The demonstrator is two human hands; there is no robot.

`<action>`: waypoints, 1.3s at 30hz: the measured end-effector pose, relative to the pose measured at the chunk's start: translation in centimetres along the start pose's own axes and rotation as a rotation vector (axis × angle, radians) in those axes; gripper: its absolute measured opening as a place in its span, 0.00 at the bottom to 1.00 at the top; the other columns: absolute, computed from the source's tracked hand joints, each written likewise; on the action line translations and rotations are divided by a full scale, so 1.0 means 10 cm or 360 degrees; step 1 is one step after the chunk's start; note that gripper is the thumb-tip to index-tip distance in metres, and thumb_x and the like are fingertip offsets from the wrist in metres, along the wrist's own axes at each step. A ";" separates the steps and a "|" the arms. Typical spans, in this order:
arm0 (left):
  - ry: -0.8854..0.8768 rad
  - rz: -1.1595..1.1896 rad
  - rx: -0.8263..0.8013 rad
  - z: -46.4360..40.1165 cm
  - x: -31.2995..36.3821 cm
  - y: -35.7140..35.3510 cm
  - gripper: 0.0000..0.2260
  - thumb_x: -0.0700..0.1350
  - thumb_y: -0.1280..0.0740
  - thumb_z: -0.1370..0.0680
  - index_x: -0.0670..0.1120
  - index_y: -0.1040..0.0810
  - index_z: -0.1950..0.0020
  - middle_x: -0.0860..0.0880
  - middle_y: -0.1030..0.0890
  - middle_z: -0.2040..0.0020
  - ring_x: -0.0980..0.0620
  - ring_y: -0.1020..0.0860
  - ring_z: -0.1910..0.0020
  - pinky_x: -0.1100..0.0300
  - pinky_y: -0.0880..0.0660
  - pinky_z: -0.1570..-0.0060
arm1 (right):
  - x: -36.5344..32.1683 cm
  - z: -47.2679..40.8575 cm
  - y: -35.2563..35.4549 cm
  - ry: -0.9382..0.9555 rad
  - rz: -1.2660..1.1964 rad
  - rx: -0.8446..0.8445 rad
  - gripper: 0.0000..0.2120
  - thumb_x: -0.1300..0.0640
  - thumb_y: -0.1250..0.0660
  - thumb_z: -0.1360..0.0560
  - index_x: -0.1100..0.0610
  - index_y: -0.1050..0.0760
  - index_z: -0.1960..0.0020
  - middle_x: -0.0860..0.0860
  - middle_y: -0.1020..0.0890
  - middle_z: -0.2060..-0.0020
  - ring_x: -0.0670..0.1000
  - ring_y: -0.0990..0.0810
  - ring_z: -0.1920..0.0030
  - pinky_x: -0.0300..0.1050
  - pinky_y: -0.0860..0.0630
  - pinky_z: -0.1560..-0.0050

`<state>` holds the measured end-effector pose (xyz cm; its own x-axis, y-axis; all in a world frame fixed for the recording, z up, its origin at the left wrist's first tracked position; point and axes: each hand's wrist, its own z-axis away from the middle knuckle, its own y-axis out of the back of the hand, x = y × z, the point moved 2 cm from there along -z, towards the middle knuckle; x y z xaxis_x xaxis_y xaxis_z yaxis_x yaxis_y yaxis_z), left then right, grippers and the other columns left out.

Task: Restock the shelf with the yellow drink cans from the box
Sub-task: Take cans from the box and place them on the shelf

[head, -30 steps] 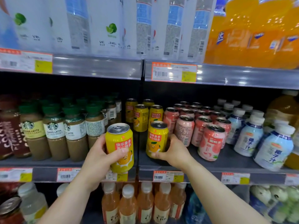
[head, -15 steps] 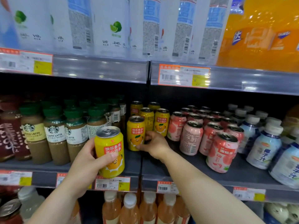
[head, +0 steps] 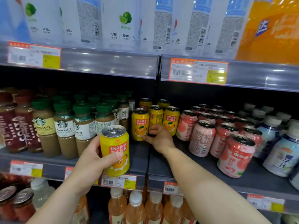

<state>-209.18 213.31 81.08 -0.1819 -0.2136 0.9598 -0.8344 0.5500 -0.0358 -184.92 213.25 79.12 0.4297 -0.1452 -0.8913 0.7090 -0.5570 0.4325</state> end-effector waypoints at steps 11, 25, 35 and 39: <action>-0.0009 0.0001 -0.0035 -0.01 0.03 -0.03 0.36 0.62 0.20 0.52 0.59 0.22 0.46 0.50 0.15 0.50 0.50 0.17 0.52 0.61 0.19 0.61 | -0.07 0.12 0.06 0.0218 0.0887 -0.0605 0.28 0.34 0.35 0.29 0.32 0.37 0.31 0.49 0.38 0.26 0.55 0.41 0.27 0.54 0.40 0.28; 0.0022 -0.0052 0.0033 0.10 0.03 0.08 0.37 0.59 0.20 0.50 0.55 0.24 0.43 0.51 0.15 0.49 0.52 0.17 0.52 0.62 0.20 0.61 | -0.16 0.11 -0.07 0.0094 0.1256 -0.0500 0.36 0.26 0.44 0.30 0.34 0.46 0.26 0.50 0.40 0.26 0.59 0.44 0.27 0.55 0.46 0.31; 0.0007 -0.0151 0.0020 -0.11 0.02 -0.35 0.26 0.50 0.20 0.37 0.53 0.24 0.42 0.54 0.15 0.50 0.56 0.17 0.51 0.60 0.21 0.56 | -0.32 0.80 0.29 0.0277 0.0086 -0.0912 0.36 0.56 0.23 0.34 0.43 0.34 0.31 0.43 0.23 0.39 0.43 0.25 0.38 0.44 0.27 0.37; 0.0087 -0.0258 -0.0082 -0.26 -0.05 -0.50 0.23 0.49 0.21 0.35 0.58 0.24 0.43 0.54 0.16 0.49 0.59 0.18 0.50 0.60 0.22 0.51 | -0.25 0.78 0.21 0.0289 0.0110 -0.0504 0.30 0.52 0.20 0.37 0.44 0.29 0.39 0.42 0.19 0.46 0.41 0.21 0.46 0.44 0.23 0.42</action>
<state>-203.54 212.79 81.55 -0.0172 -0.2593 0.9656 -0.8226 0.5526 0.1337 -188.87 206.03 81.20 0.5546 -0.0105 -0.8321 0.8005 -0.2664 0.5369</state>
